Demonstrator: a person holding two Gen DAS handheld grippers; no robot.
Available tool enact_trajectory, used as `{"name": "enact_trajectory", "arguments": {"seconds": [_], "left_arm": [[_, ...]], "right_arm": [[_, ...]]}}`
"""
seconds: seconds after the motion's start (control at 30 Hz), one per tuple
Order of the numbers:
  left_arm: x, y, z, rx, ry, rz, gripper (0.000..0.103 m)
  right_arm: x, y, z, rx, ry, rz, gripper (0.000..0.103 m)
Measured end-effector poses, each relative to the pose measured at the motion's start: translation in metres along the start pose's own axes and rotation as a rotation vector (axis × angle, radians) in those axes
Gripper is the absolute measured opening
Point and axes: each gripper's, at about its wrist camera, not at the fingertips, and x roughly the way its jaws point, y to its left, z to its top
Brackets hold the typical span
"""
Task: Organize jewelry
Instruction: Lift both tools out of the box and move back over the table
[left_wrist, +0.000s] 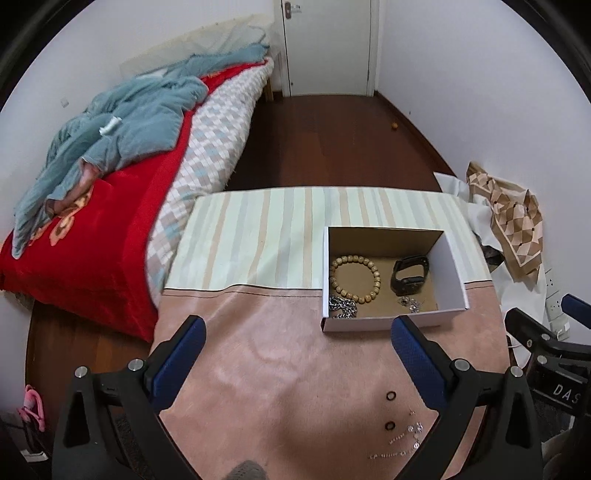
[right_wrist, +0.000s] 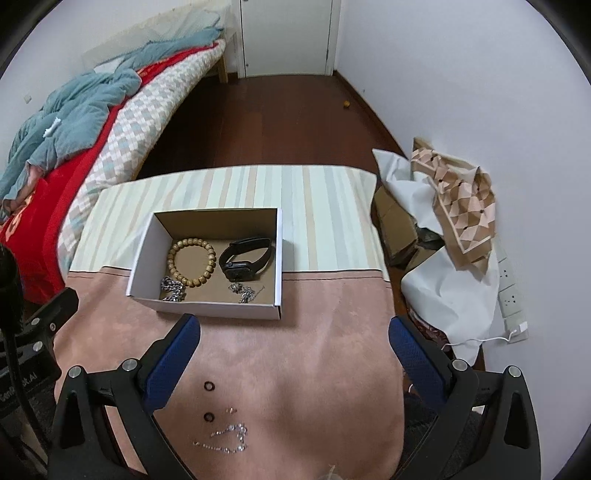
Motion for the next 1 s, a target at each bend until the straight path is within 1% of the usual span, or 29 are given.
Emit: {"name": "enact_trajectory", "arguments": {"seconds": [0.37,0.53,0.63,0.7,0.77,0.87,0.93,0.97,1.0], "left_arm": [[-0.066,0.001,-0.024,-0.018,-0.106,-0.011,0.102],[-0.088,0.001,-0.028,-0.029,-0.142,-0.023,0.102],[-0.095,0.003,-0.030,-0.043,-0.152,-0.026,0.102],[-0.097,0.006,-0.032,-0.057,-0.148,-0.021,0.102],[-0.091,0.009,-0.037,-0.058,-0.131,0.006,0.102],[-0.072,0.013,-0.052,-0.052,-0.083,0.054,0.102],[-0.049,0.016,-0.067,-0.043,-0.019,0.100,0.102],[-0.037,0.017,-0.075,-0.034,0.013,0.125,0.102],[-0.029,0.018,-0.082,-0.028,0.036,0.142,0.102]], "right_arm": [[-0.080,-0.006,-0.021,-0.003,-0.140,-0.014,0.103],[-0.103,-0.007,-0.029,0.012,-0.171,0.006,0.103],[-0.110,-0.011,-0.032,0.024,-0.172,0.026,0.103],[-0.107,-0.014,-0.036,0.032,-0.155,0.045,0.103],[-0.094,-0.014,-0.044,0.039,-0.110,0.081,0.103],[-0.059,-0.015,-0.063,0.055,-0.007,0.140,0.103],[-0.024,-0.014,-0.083,0.074,0.087,0.185,0.103],[-0.011,-0.013,-0.091,0.081,0.115,0.198,0.101],[0.008,-0.011,-0.103,0.084,0.157,0.206,0.092]]}}
